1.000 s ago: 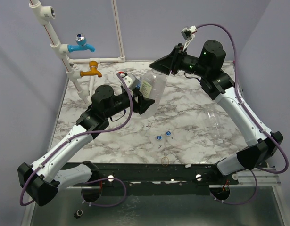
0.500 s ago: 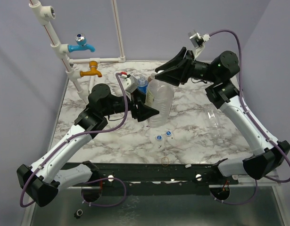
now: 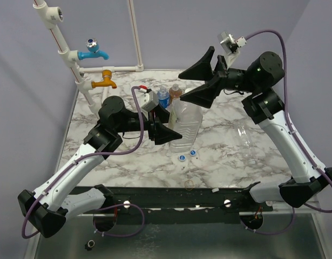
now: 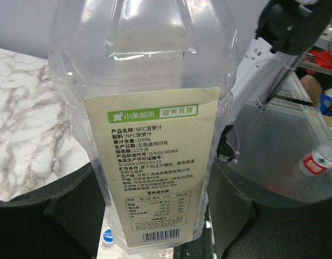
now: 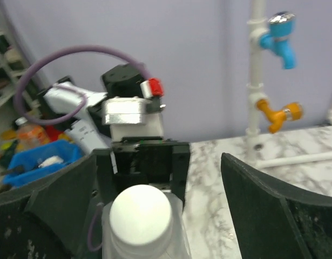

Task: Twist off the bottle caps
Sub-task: Unscrew the bottle cap from the plastic bottle.

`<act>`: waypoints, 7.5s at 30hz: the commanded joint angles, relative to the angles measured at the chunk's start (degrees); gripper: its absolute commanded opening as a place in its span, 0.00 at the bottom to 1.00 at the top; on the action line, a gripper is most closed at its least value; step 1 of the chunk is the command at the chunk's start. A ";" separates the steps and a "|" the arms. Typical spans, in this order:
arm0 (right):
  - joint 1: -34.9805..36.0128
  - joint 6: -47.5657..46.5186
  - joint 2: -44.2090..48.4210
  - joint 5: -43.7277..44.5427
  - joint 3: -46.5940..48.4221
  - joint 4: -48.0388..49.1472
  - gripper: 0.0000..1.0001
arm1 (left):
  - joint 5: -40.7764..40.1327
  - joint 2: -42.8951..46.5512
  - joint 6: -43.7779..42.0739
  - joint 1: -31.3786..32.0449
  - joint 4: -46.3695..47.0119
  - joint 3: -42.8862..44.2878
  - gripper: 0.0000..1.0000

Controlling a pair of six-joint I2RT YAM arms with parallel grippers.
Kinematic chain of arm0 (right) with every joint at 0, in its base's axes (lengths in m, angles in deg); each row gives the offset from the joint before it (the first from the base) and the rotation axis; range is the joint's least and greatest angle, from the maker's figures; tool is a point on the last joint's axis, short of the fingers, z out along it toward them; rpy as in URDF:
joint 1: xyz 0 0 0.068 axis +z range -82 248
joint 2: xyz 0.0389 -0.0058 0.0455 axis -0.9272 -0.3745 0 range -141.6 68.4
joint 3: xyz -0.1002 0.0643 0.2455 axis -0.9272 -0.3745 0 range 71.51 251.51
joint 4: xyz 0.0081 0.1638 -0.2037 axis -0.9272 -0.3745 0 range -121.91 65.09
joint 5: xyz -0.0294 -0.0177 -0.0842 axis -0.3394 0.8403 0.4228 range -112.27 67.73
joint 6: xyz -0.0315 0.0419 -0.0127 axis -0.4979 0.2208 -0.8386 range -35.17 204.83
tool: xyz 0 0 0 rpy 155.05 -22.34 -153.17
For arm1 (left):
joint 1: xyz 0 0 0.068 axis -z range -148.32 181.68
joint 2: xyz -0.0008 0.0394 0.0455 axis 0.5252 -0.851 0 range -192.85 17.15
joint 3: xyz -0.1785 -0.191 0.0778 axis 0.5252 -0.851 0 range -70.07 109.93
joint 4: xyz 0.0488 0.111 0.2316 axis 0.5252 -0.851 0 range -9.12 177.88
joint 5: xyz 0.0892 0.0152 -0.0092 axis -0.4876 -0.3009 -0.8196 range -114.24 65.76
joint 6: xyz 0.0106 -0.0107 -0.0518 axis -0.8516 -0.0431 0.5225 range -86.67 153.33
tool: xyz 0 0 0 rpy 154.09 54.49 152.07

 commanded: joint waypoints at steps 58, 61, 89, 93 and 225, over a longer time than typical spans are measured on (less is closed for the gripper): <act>7.12 -18.94 3.52 7.54 2.94 -19.35 0.50 | 3.47 -0.38 -3.40 0.38 1.53 3.44 0.00; 7.17 -19.06 3.97 22.51 3.70 -21.44 0.86 | -2.59 0.03 -8.10 0.25 1.05 2.40 0.00; 7.35 -11.15 -11.85 39.42 18.08 -27.57 0.77 | -42.06 -2.90 -17.81 0.64 -1.47 -0.22 0.00; 7.54 -10.85 -11.97 38.20 17.03 -26.57 0.68 | -41.94 -3.03 -17.54 0.65 -1.31 -0.40 0.00; 6.28 -16.41 8.67 57.81 -19.00 -25.25 0.07 | -29.41 5.18 -24.25 0.38 -8.29 -13.56 0.00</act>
